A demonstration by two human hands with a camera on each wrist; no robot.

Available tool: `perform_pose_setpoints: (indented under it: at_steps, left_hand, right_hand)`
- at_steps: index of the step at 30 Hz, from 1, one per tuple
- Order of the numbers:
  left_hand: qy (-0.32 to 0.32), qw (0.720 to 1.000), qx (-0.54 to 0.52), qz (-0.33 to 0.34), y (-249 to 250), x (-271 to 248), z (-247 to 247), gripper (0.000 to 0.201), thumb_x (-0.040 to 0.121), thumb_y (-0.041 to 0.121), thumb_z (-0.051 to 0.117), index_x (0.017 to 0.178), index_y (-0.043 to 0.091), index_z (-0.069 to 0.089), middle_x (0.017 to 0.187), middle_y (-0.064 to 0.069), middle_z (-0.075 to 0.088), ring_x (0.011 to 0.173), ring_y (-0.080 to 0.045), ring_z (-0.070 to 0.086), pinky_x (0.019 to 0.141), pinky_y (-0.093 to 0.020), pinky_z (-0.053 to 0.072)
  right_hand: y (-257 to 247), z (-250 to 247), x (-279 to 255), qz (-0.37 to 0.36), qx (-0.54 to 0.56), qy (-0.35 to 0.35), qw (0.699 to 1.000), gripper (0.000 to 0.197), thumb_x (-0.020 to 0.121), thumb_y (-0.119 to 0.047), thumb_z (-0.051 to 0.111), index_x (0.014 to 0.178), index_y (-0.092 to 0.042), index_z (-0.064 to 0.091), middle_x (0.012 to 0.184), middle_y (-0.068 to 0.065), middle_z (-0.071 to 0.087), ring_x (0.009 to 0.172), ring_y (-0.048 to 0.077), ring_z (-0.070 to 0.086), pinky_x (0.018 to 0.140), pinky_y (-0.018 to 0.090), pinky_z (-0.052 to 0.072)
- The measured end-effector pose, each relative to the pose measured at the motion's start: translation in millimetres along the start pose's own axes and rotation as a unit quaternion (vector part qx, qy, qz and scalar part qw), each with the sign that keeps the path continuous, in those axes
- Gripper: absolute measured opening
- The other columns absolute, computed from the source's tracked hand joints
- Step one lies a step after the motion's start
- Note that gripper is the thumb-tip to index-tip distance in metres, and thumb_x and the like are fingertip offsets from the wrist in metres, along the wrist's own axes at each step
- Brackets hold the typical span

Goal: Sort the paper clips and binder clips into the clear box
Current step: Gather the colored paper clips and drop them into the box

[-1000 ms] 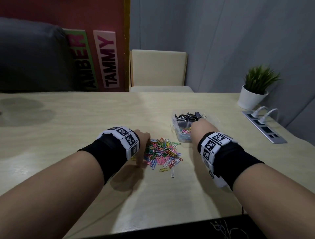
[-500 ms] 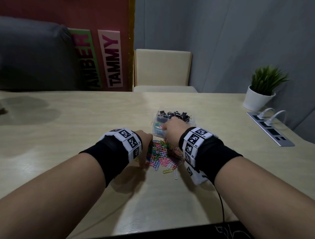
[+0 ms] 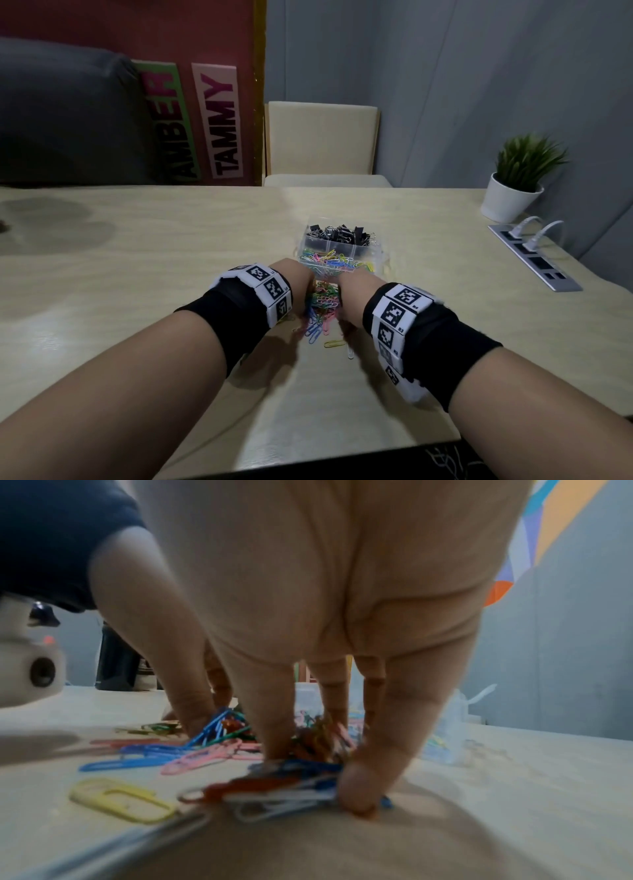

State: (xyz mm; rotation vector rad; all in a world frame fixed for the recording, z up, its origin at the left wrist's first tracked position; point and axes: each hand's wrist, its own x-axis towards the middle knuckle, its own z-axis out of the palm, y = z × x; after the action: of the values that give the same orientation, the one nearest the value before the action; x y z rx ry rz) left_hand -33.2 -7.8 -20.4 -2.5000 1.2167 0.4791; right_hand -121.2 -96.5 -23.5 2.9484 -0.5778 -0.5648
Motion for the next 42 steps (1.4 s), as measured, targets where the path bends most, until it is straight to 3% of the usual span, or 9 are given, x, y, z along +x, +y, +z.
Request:
perform_pose_setpoints:
  at_steps: [4, 8, 16, 21, 30, 34, 36, 38, 42]
  left_hand:
    - [0.039, 0.999, 0.011, 0.007, -1, 3, -3, 0.018, 0.091, 0.027, 0.062, 0.103, 0.015, 0.068, 0.089, -0.001, 0.054, 0.078, -0.022, 0.049, 0.068, -0.026, 0.042]
    - [0.070, 0.997, 0.011, 0.012, -6, 1, -5, 0.016, 0.093, 0.021, 0.057, 0.101, 0.012, 0.068, 0.088, -0.003, 0.053, 0.078, -0.023, 0.046, 0.068, -0.026, 0.041]
    - [0.089, 0.994, -0.056, 0.026, -21, -9, -23, 0.030, 0.093, 0.029, 0.064, 0.117, 0.013, 0.071, 0.110, -0.004, 0.073, 0.092, -0.019, 0.066, 0.078, -0.026, 0.051]
    - [0.096, 0.988, -0.123, 0.024, -26, -12, -34, 0.023, 0.091, 0.025, 0.065, 0.108, 0.012, 0.074, 0.095, -0.004, 0.078, 0.073, -0.015, 0.067, 0.057, -0.013, 0.046]
    - [0.163, 0.961, -0.222, 0.013, -23, 1, -49, 0.026, 0.090, 0.025, 0.069, 0.111, 0.011, 0.070, 0.095, -0.007, 0.077, 0.087, -0.020, 0.075, 0.084, -0.031, 0.059]
    - [0.198, 0.965, -0.175, 0.002, -11, 12, -54, 0.025, 0.091, 0.026, 0.066, 0.111, 0.012, 0.070, 0.108, -0.007, 0.071, 0.100, -0.025, 0.066, 0.084, -0.029, 0.050]
    - [0.195, 0.966, -0.168, 0.001, -6, 16, -52, 0.024, 0.089, 0.029, 0.067, 0.109, 0.015, 0.069, 0.109, -0.007, 0.068, 0.099, -0.025, 0.063, 0.083, -0.029, 0.048]
    - [0.185, 0.966, -0.181, 0.007, -2, 19, -49, 0.042, 0.089, 0.028, 0.069, 0.128, 0.017, 0.062, 0.124, -0.004, 0.066, 0.112, -0.024, 0.061, 0.093, -0.030, 0.048]
    - [0.194, 0.961, -0.197, 0.017, -2, 17, -47, 0.046, 0.092, 0.018, 0.063, 0.137, 0.020, 0.054, 0.131, -0.003, 0.062, 0.118, -0.023, 0.059, 0.096, -0.031, 0.048]
  right_hand:
    - [6, -1, 1, 0.016, 0.023, 0.003, 1.000, 0.027, 0.095, -0.005, 0.046, 0.116, -0.003, 0.063, 0.113, 0.014, 0.065, 0.097, 0.027, 0.062, 0.085, 0.031, 0.051]
    - [16, -2, 0, 0.038, 0.033, 0.027, 0.998, 0.022, 0.093, -0.006, 0.051, 0.105, -0.003, 0.069, 0.088, 0.010, 0.062, 0.082, 0.026, 0.060, 0.076, 0.030, 0.051]
    - [34, -39, -2, 0.060, 0.219, 0.116, 0.967, 0.019, 0.088, -0.023, 0.068, 0.100, -0.010, 0.074, 0.099, 0.005, 0.073, 0.093, 0.022, 0.070, 0.086, 0.036, 0.057]
    - [39, -50, 13, 0.100, 0.224, 0.185, 0.952, 0.021, 0.091, -0.021, 0.063, 0.105, -0.008, 0.070, 0.105, 0.009, 0.072, 0.097, 0.027, 0.066, 0.087, 0.034, 0.055]
    - [37, -33, 6, 0.096, 0.222, 0.172, 0.955, 0.027, 0.094, -0.008, 0.050, 0.120, -0.014, 0.058, 0.121, 0.011, 0.054, 0.102, 0.028, 0.058, 0.082, 0.031, 0.047]
    - [28, -28, -9, 0.067, 0.157, 0.088, 0.981, 0.025, 0.097, -0.015, 0.048, 0.117, -0.012, 0.062, 0.116, 0.007, 0.064, 0.103, 0.025, 0.062, 0.083, 0.031, 0.051]
    - [23, -25, -16, 0.056, 0.111, 0.004, 0.992, 0.024, 0.095, -0.029, 0.055, 0.098, -0.008, 0.066, 0.093, 0.005, 0.067, 0.089, 0.023, 0.064, 0.069, 0.029, 0.052]
    - [18, -20, -21, 0.058, 0.081, -0.067, 0.993, 0.038, 0.087, -0.046, 0.064, 0.078, -0.009, 0.059, 0.074, 0.003, 0.059, 0.077, 0.022, 0.060, 0.061, 0.026, 0.049]
    - [11, -8, -22, 0.061, 0.042, -0.093, 0.993, 0.069, 0.072, -0.059, 0.072, 0.116, -0.007, 0.058, 0.115, 0.010, 0.060, 0.098, 0.025, 0.065, 0.082, 0.035, 0.056]
